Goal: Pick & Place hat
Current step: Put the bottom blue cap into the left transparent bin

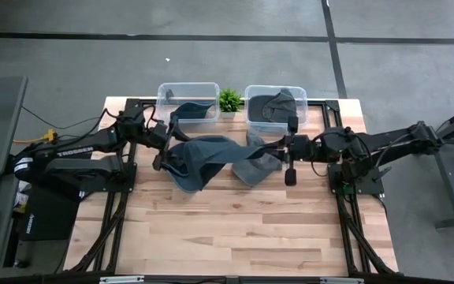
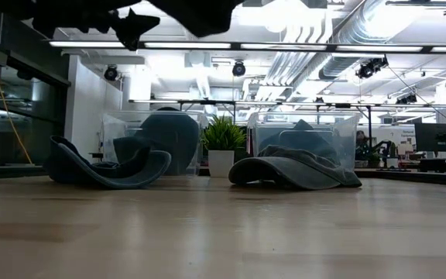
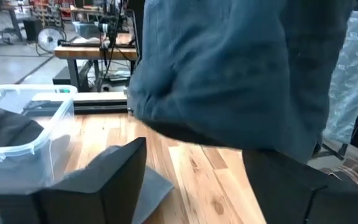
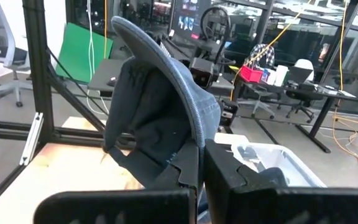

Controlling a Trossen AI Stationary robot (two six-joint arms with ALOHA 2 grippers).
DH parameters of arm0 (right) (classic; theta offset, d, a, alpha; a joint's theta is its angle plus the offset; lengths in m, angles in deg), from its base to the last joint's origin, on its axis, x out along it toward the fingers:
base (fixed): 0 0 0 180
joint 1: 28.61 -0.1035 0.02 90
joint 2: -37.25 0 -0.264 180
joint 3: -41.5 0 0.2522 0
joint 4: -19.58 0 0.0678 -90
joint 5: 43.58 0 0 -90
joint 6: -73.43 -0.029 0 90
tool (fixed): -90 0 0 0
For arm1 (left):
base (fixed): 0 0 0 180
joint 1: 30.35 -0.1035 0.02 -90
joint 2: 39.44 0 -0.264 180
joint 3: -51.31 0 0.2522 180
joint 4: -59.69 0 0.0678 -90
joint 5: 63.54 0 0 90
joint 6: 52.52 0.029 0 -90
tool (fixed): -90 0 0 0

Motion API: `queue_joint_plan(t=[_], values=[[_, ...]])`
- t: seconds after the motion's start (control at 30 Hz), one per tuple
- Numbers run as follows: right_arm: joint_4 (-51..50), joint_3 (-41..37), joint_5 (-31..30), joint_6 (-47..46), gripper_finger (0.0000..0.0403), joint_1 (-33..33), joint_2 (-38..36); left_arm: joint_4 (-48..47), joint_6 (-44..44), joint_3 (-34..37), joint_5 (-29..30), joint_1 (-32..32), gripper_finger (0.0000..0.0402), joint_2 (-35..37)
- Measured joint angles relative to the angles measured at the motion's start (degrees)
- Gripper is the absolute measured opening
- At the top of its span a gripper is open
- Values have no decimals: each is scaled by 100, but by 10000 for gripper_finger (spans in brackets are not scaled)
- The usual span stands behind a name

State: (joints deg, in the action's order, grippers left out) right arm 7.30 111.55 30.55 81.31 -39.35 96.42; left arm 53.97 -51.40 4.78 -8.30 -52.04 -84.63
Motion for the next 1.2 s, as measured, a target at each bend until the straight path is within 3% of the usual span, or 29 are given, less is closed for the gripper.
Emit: queue_joint_plan(t=[0.27, 0.9, 1.2], values=[[-273, 0, -16, 0, 1, 119, -363, -44, -10, 0, -463, 2, 322, -3], [-35, 2, -1, -11, 1, 179, -210, 500, -7, 0, -396, 0, 324, -19], [145, 2, 302, -33, 1, 451, 211, 1000, -96, -9, -459, 0, 324, -483]])
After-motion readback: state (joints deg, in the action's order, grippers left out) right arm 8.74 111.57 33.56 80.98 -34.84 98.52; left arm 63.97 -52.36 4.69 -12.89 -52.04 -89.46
